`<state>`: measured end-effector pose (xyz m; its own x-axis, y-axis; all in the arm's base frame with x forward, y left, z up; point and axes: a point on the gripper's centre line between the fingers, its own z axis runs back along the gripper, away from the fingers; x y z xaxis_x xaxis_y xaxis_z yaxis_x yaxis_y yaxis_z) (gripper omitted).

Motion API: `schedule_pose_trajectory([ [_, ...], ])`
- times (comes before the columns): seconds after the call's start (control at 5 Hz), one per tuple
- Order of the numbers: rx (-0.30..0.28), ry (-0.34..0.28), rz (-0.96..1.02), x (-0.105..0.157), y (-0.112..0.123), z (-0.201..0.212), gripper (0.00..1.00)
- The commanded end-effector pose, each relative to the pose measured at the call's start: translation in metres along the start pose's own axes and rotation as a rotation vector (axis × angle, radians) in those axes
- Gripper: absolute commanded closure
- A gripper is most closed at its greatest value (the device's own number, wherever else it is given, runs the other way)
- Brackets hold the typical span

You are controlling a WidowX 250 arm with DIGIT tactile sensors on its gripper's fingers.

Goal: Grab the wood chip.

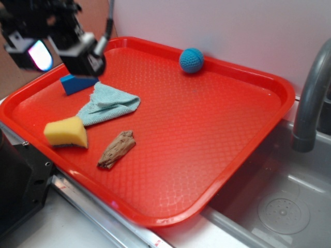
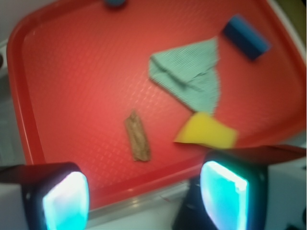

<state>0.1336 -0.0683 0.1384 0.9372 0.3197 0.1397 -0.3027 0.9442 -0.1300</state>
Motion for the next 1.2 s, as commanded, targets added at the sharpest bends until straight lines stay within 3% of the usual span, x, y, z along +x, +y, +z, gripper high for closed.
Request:
schedule_pose_trajectory([
  [0.0,0.006,-0.011,-0.089,0.016,-0.011,-0.059,0.00],
  [0.2,0.070,0.031,-0.119,0.017,-0.011,-0.087,0.00],
  [0.6,0.075,0.078,-0.174,0.011,-0.010,-0.122,0.00],
  [0.8,0.076,0.098,-0.166,0.004,-0.011,-0.124,1.00],
  [1.0,0.082,0.087,-0.160,0.002,-0.011,-0.124,1.00],
])
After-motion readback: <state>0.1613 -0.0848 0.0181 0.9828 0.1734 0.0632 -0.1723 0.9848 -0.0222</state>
